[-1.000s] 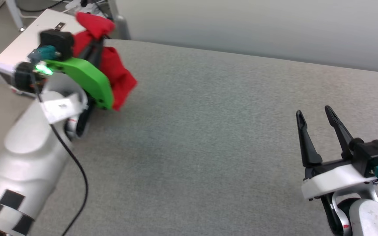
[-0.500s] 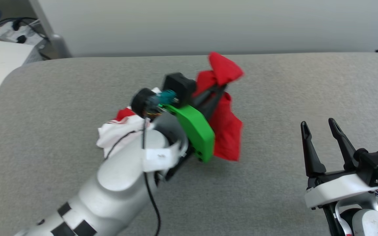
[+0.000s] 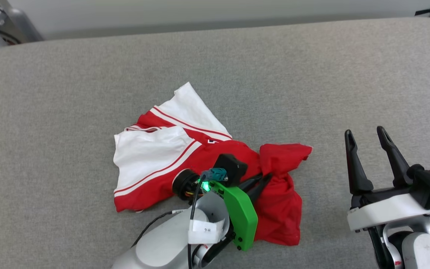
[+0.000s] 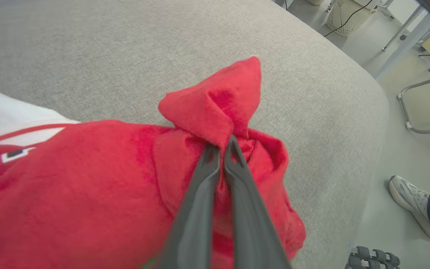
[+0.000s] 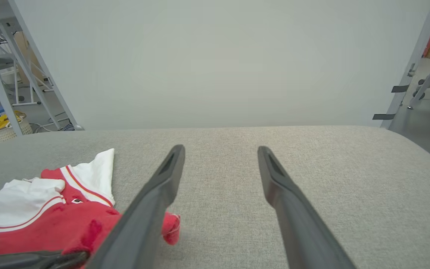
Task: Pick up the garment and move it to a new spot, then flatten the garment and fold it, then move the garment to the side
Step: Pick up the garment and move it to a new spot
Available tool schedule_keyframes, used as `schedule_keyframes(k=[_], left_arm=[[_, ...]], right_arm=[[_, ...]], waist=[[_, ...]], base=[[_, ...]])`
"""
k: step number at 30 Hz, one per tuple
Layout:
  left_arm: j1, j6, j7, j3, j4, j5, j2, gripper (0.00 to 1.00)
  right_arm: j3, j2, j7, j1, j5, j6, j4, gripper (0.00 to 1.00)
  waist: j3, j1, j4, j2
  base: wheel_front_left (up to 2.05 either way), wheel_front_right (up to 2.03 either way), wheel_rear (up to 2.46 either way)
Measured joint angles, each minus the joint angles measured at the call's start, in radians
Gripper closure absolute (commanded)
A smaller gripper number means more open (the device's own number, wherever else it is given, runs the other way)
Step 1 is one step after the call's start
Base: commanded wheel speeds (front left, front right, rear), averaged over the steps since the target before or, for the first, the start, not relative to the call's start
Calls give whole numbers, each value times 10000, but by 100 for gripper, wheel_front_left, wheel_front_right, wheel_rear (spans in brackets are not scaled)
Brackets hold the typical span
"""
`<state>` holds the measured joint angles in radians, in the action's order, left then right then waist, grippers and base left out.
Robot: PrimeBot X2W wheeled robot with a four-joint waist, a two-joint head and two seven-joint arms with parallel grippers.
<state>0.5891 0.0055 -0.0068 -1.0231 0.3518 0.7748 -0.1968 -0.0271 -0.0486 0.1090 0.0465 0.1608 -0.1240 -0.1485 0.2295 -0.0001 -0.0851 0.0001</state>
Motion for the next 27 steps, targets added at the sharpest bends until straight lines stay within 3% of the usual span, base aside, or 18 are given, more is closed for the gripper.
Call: schedule_keyframes(k=[4, 5, 6, 11, 14, 21, 27], left_arm=[[-47, -148, -121, -56, 368, 50, 44, 98], [-50, -174, -213, -61, 399, 52, 73, 62], [-50, -188, -337, -86, 431, 29, 115, 0], [-50, -119, -1243, -25, 242, -278, 188, 0], [-47, 192, -1837, 226, -115, -560, 151, 0], [-129, 1308, -2406, 1352, -882, -980, -297, 0], [-781, 2217, -2491, 2721, -1289, -1187, -1110, 0]], right_arm=[[-31, 2, -2, 233, -79, 0, -13, 0], [-35, 2, -2, 253, -92, 0, -8, 0], [-31, 4, -4, 261, -104, 0, 10, 0], [-61, 4, -44, 264, -163, 0, 128, 0], [-77, 0, -96, 262, -163, 0, 174, 0], [50, 0, -228, 128, -186, 0, 209, 0], [100, 4, -270, -37, -184, 0, 199, 0]], waist=[[282, 1, 199, 0], [306, 0, 256, 0], [319, 0, 329, -1], [74, 1, 597, 0], [-192, 0, 720, 0], [-716, 0, 1172, 0], [-1045, 1, 1545, -1]], base=[[0, 0, 0], [0, 0, 0], [0, 0, 0], [0, 0, 0], [0, 0, 0], [0, 0, 0], [0, 0, 0]])
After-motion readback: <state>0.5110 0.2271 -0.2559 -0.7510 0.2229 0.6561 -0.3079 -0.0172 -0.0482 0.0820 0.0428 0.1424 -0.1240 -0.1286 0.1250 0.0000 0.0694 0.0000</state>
